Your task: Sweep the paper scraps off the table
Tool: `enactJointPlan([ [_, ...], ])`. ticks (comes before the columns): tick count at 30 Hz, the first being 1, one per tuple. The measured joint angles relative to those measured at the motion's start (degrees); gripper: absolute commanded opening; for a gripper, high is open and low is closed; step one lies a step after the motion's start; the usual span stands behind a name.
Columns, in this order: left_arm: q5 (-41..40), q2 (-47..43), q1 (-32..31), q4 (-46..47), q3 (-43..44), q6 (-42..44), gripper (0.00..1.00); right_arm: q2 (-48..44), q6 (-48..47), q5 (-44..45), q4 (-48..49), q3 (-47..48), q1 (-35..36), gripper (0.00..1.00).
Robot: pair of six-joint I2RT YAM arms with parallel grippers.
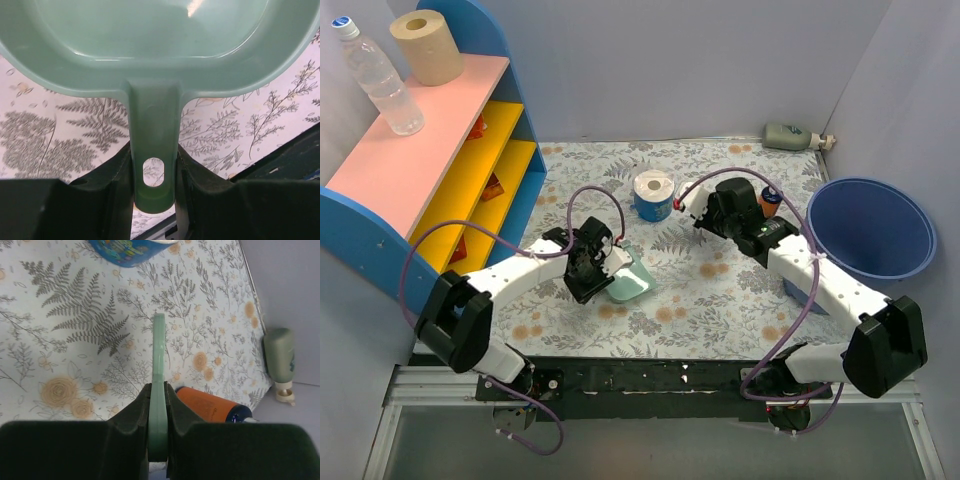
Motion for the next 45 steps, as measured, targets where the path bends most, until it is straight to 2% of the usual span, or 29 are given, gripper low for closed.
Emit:
enactJointPlan([
  [4,2.0,6.3,0.5,1.2,1.9,-0.2,0.00,0.3,-4.5,5.2,6.5,-4.7,1.5,0.01],
  [11,2.9,10.0,2.4,2.9,3.6,-1.1,0.00,1.8,-9.9,8.4,11.9,-8.3,2.2,0.01],
  [20,2.8,12.2,3.2,5.1,4.2,-1.5,0.00,1.9,-13.4,8.9,13.4,-11.7,2.4,0.01],
  [29,2.1,12.6,4.5,1.2,11.9,-0.3,0.00,1.9,-14.9,9.0,13.7,-14.9,2.7,0.01],
  [41,1.8,14.4,5.3,-0.9,12.0,1.1,0.00,1.6,-16.4,10.8,15.1,-15.9,2.7,0.01],
  [42,1.8,14.5,5.4,-0.9,12.0,1.1,0.02,1.6,-16.4,10.8,15.1,-15.8,2.7,0.01],
  [45,1.8,14.6,5.5,-1.1,12.0,1.1,0.26,1.6,-16.2,10.6,14.9,-15.8,2.7,0.03],
])
